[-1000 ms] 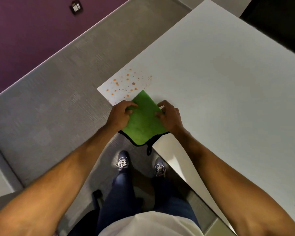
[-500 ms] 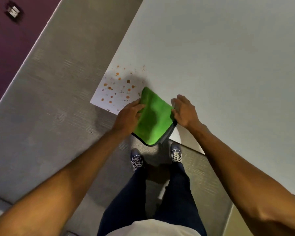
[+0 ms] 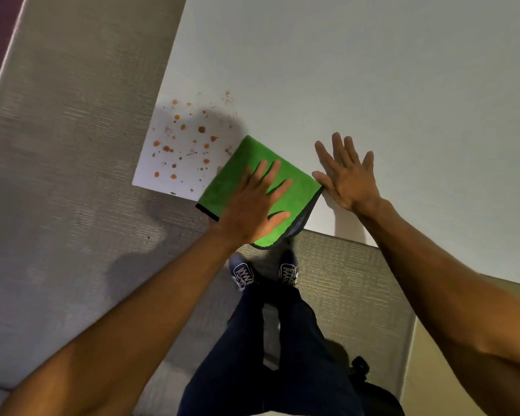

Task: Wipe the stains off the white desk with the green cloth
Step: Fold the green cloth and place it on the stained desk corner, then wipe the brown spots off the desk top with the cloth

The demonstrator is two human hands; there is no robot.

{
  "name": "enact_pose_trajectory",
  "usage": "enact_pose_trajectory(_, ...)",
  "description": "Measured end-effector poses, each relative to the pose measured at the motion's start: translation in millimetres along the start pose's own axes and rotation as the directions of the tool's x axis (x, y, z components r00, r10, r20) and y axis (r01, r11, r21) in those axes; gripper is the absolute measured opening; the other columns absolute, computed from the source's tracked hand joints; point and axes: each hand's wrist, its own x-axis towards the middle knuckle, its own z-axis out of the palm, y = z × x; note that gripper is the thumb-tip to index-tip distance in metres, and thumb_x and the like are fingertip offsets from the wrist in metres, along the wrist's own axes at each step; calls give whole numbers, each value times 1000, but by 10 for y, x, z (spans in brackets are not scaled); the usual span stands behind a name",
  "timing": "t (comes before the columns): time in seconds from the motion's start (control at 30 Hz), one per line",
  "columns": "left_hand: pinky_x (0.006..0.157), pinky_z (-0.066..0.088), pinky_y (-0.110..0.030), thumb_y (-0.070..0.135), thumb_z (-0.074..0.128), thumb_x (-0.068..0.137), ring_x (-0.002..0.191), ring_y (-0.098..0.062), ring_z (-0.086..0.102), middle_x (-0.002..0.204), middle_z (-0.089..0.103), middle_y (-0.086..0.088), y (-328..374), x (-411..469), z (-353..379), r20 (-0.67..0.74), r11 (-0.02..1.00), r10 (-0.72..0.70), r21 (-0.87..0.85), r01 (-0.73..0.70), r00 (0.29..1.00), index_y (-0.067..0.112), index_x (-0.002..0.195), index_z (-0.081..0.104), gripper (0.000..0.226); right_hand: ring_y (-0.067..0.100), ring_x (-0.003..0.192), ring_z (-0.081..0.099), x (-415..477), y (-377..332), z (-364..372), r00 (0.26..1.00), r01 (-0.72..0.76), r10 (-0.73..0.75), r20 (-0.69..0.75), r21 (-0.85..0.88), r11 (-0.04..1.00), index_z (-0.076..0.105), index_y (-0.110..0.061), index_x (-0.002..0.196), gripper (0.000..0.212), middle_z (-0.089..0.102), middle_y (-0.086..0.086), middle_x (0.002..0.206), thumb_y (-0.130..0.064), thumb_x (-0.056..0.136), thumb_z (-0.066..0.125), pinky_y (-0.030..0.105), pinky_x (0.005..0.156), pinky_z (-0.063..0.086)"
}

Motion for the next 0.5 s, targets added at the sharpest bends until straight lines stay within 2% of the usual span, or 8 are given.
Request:
enact_pose_trajectory(0.1,115,6,-74,83,30,81,151,-45,-2,168,-1,-7,107,91,137,33,991,-118,-56,120,992,35,156,19,90,31,164,-7,3,131,102,999,22,-23,-42,-17,1000,-1,-33,167,72,-10,4,176,-64,102,3,75,123,9)
enact_pose_trajectory(0.17,113,-2,-75,88,26,79,151,-46,-6,168,-4,-6,155,145,217,10,983,-173,-58,173,985,37,156,15,94,31,164,-7,19,135,195,996,20,-23,-88,-41,999,-1,-32,168,70,-9,5,177,-62,105,7,75,123,8)
enact_pose_trajectory(0.27,113,2,-76,81,25,88,151,-45,-3,168,-3,-7,138,230,320,-46,970,-244,-12,243,969,38,157,8,83,34,164,-2,48,127,314,990,-6,-2,-140,-57,998,2,-30,168,67,-2,8,177,-59,109,10,75,123,7)
enact_pose_trajectory(0.37,113,5,-74,73,14,96,152,-41,0,168,0,-6,-54,452,282,-115,924,-382,-18,383,917,39,157,4,70,33,164,0,86,155,361,988,-3,-5,-156,-49,999,3,-30,168,66,0,8,177,-59,109,6,75,123,6)
enact_pose_trajectory(0.5,113,6,-75,70,7,98,152,-41,1,168,2,-8,-577,827,99,-176,880,-472,-43,472,864,36,157,0,69,33,164,5,118,184,463,973,-22,5,-229,-70,997,5,-30,168,67,3,7,177,-61,109,10,73,124,9)
